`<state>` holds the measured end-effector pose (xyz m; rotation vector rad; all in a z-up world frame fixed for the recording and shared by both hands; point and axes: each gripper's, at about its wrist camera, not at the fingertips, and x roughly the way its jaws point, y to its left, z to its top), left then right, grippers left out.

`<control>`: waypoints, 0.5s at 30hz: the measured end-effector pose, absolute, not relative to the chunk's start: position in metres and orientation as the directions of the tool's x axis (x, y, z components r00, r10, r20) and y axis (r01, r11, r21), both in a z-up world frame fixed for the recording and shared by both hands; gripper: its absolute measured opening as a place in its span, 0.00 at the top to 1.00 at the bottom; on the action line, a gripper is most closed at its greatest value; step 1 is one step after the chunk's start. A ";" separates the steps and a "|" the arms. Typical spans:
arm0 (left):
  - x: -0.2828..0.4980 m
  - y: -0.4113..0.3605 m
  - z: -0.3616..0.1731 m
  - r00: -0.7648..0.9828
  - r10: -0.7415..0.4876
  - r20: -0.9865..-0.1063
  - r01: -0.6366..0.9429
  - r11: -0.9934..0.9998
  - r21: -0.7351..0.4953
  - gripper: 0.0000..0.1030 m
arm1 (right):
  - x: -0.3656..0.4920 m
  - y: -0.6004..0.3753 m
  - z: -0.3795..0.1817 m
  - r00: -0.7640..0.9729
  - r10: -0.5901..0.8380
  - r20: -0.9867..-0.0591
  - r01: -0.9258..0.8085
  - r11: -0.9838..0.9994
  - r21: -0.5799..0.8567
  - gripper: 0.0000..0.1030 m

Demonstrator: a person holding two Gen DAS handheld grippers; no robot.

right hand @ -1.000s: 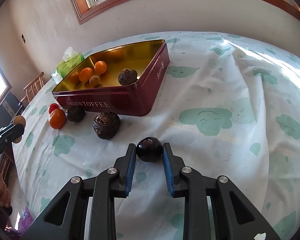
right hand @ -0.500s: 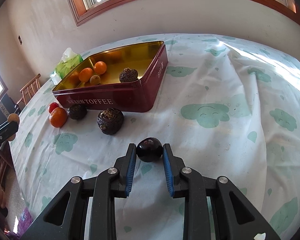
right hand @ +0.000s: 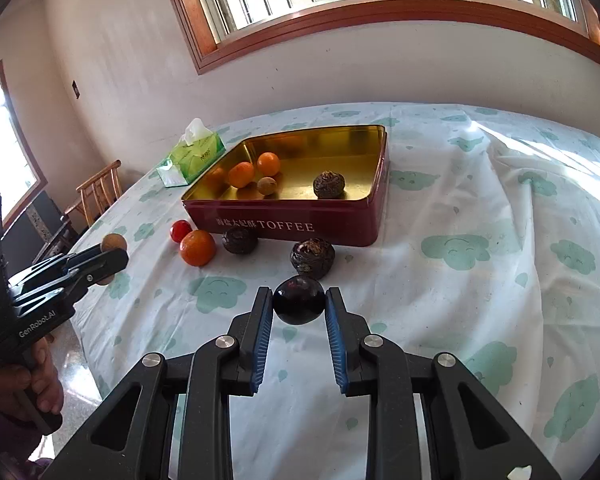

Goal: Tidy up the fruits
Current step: 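Carry the longans and the dark fruit toward the red tin with both tools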

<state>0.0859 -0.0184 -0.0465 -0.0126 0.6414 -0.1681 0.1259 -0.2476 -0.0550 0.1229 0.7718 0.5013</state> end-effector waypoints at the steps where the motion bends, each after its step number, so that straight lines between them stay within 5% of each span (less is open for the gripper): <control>1: 0.086 -0.018 -0.047 0.788 -0.159 -0.594 0.151 0.986 -0.063 0.77 | 0.124 -0.245 -0.051 0.608 0.481 -0.632 -0.396 0.873 0.284 0.76; 15: 0.085 -0.019 -0.044 0.794 -0.155 -0.588 0.152 0.987 -0.055 0.77 | 0.111 -0.231 -0.018 0.628 0.518 -0.581 -0.452 0.850 0.269 0.76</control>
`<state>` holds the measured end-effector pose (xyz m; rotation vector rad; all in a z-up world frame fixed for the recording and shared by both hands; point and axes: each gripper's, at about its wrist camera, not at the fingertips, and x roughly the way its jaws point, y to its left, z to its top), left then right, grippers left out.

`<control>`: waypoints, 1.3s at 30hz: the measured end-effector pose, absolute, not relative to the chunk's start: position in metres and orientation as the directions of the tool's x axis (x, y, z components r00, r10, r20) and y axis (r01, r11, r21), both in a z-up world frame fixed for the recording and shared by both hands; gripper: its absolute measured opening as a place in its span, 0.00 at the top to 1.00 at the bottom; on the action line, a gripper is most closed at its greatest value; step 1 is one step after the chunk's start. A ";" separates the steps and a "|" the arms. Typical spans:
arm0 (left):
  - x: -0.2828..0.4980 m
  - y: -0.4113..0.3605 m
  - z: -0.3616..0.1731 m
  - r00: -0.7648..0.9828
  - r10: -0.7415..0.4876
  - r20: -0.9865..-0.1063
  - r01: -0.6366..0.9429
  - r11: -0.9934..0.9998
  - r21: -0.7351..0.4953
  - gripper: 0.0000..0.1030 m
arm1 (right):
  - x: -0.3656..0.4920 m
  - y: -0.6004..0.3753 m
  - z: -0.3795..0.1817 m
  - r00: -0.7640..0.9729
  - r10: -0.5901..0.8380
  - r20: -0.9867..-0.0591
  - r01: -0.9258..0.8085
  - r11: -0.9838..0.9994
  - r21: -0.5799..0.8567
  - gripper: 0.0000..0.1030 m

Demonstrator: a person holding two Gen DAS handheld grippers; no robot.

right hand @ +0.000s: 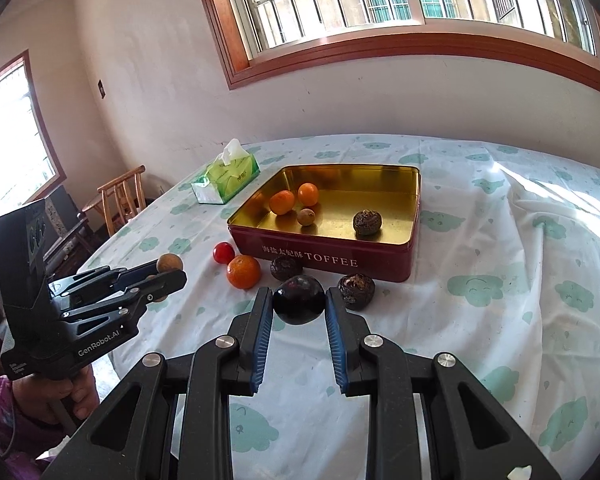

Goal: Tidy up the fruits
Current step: 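Carry the longans and the dark fruit toward the red tin with both tools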

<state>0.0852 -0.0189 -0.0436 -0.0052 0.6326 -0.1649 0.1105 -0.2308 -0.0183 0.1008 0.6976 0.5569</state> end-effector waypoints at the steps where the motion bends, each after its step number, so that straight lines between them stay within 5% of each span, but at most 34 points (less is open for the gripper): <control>1: 0.086 -0.019 -0.043 0.794 -0.154 -0.588 0.152 0.987 -0.053 0.77 | 0.110 -0.230 -0.017 0.629 0.519 -0.578 -0.453 0.850 0.269 0.76; 39: 0.120 -0.012 -0.005 0.862 -0.068 -0.502 0.101 0.994 0.040 0.77 | 0.156 -0.209 0.010 0.655 0.542 -0.527 -0.486 0.836 0.255 0.76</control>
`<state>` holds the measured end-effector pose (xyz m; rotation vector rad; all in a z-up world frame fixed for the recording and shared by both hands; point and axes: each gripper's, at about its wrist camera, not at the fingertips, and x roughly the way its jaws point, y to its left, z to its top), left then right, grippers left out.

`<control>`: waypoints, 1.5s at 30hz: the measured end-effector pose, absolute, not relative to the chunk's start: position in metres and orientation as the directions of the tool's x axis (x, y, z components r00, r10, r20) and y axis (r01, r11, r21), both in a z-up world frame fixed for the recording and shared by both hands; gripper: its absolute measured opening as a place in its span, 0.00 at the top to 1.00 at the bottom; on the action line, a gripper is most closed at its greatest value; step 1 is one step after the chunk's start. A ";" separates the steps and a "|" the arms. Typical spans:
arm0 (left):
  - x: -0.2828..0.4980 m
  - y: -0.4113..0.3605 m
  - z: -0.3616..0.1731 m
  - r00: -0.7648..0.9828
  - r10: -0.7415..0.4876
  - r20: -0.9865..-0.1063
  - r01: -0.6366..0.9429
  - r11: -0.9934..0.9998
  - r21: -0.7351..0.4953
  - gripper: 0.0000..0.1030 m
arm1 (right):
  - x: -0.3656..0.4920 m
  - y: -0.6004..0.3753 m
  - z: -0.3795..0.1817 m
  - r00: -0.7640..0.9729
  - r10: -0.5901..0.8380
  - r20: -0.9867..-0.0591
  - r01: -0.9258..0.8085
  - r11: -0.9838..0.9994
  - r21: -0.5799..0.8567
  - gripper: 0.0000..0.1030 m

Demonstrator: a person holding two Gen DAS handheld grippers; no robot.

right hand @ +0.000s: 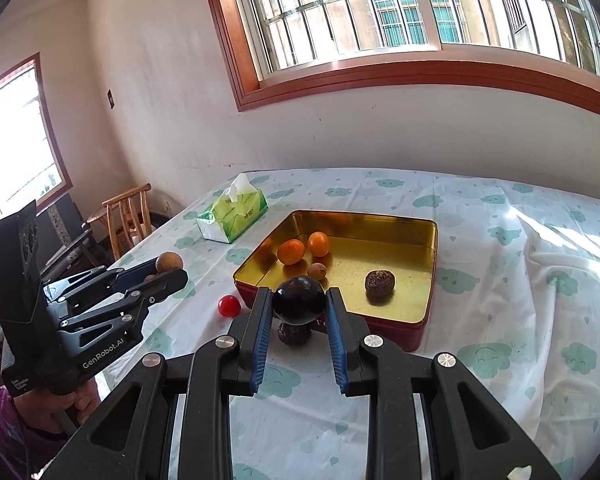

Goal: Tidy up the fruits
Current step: 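Carry the longans and the dark fruit toward the red tin with both tools, then lower the longans and dark fruit into the tin and open both tools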

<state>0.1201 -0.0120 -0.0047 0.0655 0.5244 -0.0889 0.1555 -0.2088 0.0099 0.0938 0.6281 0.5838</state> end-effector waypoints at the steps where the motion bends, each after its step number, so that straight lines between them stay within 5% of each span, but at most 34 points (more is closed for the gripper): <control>1: 0.121 -0.012 -0.004 0.863 -0.066 -0.501 0.101 0.994 0.043 0.77 | 0.157 -0.209 0.010 0.654 0.543 -0.527 -0.487 0.835 0.256 0.76; 45: 0.183 -0.024 -0.021 0.829 -0.075 -0.554 0.122 0.991 0.047 0.77 | 0.208 -0.209 -0.007 0.636 0.553 -0.539 -0.480 0.830 0.285 0.76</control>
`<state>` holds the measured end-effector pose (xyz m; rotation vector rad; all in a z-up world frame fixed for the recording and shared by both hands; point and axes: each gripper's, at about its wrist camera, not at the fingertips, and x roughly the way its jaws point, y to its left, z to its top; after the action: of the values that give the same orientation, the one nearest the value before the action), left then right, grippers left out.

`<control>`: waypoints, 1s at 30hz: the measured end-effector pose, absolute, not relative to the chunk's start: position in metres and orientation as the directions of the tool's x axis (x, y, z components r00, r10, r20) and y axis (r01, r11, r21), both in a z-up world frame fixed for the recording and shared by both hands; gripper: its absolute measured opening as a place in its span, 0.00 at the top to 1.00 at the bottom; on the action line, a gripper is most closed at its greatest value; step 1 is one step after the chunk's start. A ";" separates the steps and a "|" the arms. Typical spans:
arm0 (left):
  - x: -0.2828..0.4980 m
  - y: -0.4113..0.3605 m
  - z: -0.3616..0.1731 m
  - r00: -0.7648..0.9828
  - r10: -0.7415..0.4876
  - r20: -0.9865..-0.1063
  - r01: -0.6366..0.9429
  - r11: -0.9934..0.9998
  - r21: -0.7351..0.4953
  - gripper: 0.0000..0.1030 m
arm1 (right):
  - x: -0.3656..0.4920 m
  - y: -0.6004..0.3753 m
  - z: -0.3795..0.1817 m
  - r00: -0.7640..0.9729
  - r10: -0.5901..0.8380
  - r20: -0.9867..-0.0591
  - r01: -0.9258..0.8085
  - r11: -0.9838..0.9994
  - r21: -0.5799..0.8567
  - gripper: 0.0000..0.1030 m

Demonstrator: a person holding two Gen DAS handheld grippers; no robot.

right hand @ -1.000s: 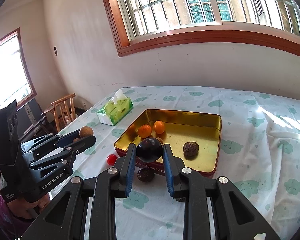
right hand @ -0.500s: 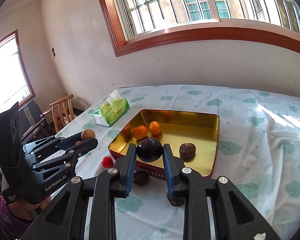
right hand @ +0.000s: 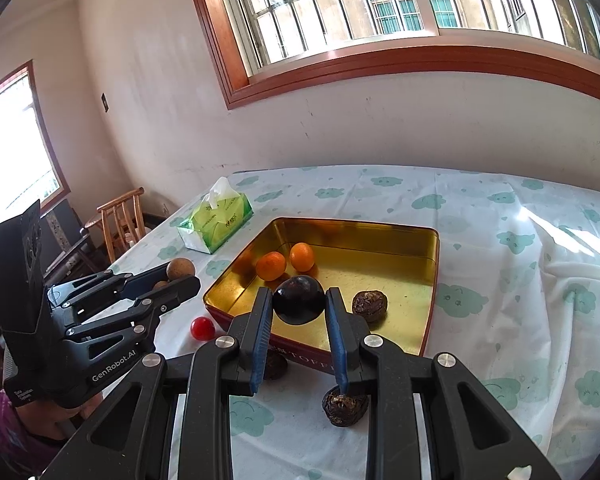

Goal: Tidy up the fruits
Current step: 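Lower the longans and dark fruit into the tin and open both tools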

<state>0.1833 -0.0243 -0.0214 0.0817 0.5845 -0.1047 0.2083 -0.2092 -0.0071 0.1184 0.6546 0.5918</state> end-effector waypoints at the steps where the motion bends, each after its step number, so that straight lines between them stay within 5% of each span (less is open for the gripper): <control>1: 0.186 -0.025 -0.022 0.828 -0.076 -0.556 0.122 0.991 0.046 0.77 | 0.211 -0.209 -0.008 0.634 0.553 -0.541 -0.480 0.829 0.285 0.76; 30: 0.249 -0.034 -0.041 0.813 -0.055 -0.579 0.142 0.984 0.106 0.77 | 0.273 -0.199 -0.032 0.596 0.553 -0.583 -0.469 0.828 0.307 0.76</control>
<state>0.2487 -0.0337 -0.0415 0.1467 0.6128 -0.1053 0.2731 -0.1992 -0.0320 0.1259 0.7190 0.5948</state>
